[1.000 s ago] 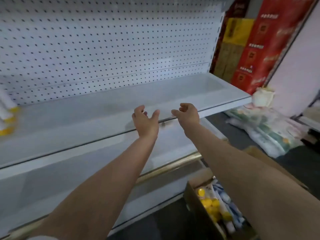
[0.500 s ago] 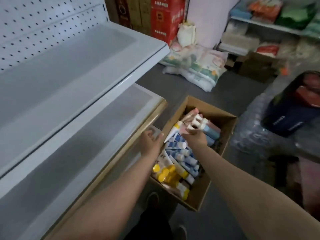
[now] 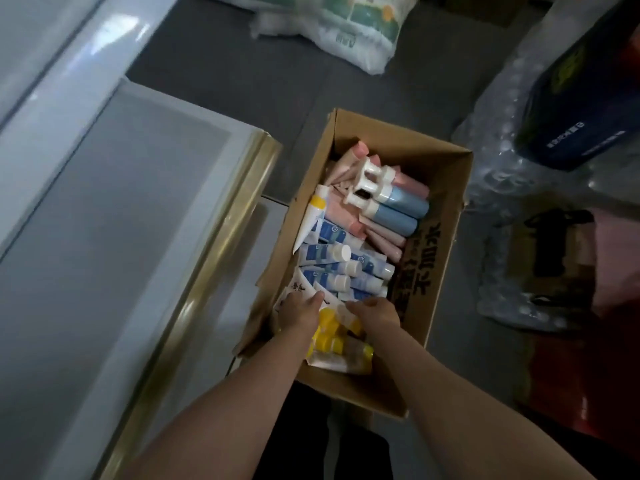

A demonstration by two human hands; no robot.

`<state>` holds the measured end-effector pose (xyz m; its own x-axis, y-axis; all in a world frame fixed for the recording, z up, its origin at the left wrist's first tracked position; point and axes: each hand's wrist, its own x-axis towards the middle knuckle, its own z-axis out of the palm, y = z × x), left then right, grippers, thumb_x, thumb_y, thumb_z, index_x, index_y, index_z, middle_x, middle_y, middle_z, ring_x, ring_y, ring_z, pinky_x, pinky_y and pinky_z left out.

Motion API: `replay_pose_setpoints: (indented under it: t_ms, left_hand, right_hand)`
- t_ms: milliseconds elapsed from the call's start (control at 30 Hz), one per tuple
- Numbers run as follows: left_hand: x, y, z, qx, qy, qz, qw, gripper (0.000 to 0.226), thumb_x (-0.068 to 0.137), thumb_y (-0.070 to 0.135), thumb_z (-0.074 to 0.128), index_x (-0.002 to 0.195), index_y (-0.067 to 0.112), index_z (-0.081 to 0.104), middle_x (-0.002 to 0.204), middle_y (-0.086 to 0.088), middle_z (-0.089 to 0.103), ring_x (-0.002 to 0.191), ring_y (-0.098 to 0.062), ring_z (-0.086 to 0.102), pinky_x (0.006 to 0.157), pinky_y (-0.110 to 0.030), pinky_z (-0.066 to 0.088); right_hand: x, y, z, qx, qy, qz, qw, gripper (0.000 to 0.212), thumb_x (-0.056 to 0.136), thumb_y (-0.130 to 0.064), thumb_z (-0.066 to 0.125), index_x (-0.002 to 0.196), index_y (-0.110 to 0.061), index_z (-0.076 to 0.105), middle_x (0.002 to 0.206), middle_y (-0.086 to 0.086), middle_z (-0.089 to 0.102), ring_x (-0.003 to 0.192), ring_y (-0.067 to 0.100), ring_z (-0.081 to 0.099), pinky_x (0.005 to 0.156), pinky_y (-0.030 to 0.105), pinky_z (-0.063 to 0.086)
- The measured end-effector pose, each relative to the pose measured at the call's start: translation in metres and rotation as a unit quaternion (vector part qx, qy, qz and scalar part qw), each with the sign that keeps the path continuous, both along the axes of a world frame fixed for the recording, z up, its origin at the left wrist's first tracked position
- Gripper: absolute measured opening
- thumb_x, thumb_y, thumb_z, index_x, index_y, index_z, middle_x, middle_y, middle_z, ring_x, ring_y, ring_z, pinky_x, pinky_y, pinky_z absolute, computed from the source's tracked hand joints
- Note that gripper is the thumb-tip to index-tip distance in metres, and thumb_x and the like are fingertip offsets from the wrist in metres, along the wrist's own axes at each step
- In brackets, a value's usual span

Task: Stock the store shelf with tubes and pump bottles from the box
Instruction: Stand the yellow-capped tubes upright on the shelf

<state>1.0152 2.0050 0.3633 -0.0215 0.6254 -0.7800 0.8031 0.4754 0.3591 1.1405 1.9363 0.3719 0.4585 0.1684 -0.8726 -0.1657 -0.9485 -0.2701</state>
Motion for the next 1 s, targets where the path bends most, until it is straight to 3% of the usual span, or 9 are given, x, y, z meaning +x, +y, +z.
replay_pose_setpoints:
  t_ms: [167, 333, 600, 700, 767, 900, 1000]
  left_hand:
    - [0.017, 0.005, -0.027, -0.042, 0.037, 0.041, 0.998, 0.061, 0.093, 0.047, 0.059, 0.137, 0.007, 0.051, 0.138, -0.013, 0.054, 0.124, -0.03, 0.054, 0.096, -0.037, 0.045]
    - [0.021, 0.014, -0.044, -0.041, 0.095, 0.023, 0.994, 0.07, 0.091, 0.051, 0.06, 0.142, 0.006, 0.045, 0.143, -0.014, 0.05, 0.128, -0.032, 0.05, 0.098, -0.04, 0.044]
    - [0.024, 0.017, -0.05, -0.072, 0.123, 0.0, 0.99, 0.08, 0.081, 0.059, 0.067, 0.14, 0.01, 0.047, 0.135, -0.01, 0.057, 0.117, -0.029, 0.06, 0.091, -0.038, 0.052]
    - [0.023, 0.012, -0.048, -0.06, 0.116, -0.001, 0.991, 0.073, 0.082, 0.057, 0.067, 0.139, 0.014, 0.049, 0.134, -0.008, 0.058, 0.116, -0.029, 0.06, 0.092, -0.038, 0.052]
    - [0.021, 0.008, -0.051, -0.058, 0.095, 0.031, 0.993, 0.072, 0.078, 0.059, 0.069, 0.133, 0.015, 0.056, 0.125, -0.008, 0.064, 0.105, -0.029, 0.065, 0.087, -0.041, 0.056]
    - [0.013, 0.004, -0.055, -0.091, 0.05, 0.133, 0.986, 0.077, 0.067, 0.059, 0.078, 0.126, 0.014, 0.058, 0.114, -0.009, 0.066, 0.094, -0.028, 0.068, 0.081, -0.042, 0.059]
    - [0.009, 0.0, -0.041, -0.124, -0.035, 0.228, 0.965, 0.067, 0.077, 0.042, 0.079, 0.131, 0.01, 0.054, 0.111, -0.013, 0.066, 0.091, -0.027, 0.067, 0.079, -0.042, 0.06]
  right_hand:
    - [0.0, -0.001, -0.026, -0.022, 0.024, -0.017, 0.999, 0.045, 0.083, -0.041, 0.078, 0.119, -0.016, 0.068, 0.118, 0.006, 0.068, 0.106, 0.026, 0.064, 0.097, 0.04, 0.053]
    - [0.005, -0.001, -0.045, -0.032, 0.059, -0.055, 0.996, 0.044, 0.084, -0.039, 0.078, 0.12, -0.014, 0.069, 0.121, 0.011, 0.066, 0.103, 0.026, 0.062, 0.099, 0.04, 0.052]
    - [0.007, -0.007, -0.052, -0.057, 0.139, -0.075, 0.986, 0.075, 0.078, -0.047, 0.082, 0.138, -0.013, 0.054, 0.136, 0.009, 0.055, 0.108, 0.027, 0.054, 0.085, 0.036, 0.047]
    - [0.007, -0.01, -0.056, -0.049, 0.171, -0.09, 0.98, 0.074, 0.074, -0.047, 0.085, 0.136, -0.016, 0.057, 0.139, 0.007, 0.055, 0.12, 0.03, 0.055, 0.099, 0.041, 0.049]
    - [0.006, -0.012, -0.054, -0.037, 0.183, -0.115, 0.976, 0.073, 0.07, -0.047, 0.087, 0.13, -0.017, 0.06, 0.134, 0.008, 0.06, 0.118, 0.031, 0.058, 0.101, 0.046, 0.051]
    - [0.012, -0.013, -0.048, -0.018, 0.196, -0.13, 0.972, 0.074, 0.067, -0.05, 0.088, 0.126, -0.016, 0.06, 0.12, 0.01, 0.066, 0.105, 0.031, 0.066, 0.086, 0.042, 0.058]
    - [0.012, -0.014, -0.044, 0.004, 0.201, -0.122, 0.972, 0.095, 0.047, -0.064, 0.091, 0.125, -0.017, 0.062, 0.118, 0.012, 0.068, 0.102, 0.032, 0.067, 0.067, 0.037, 0.057]
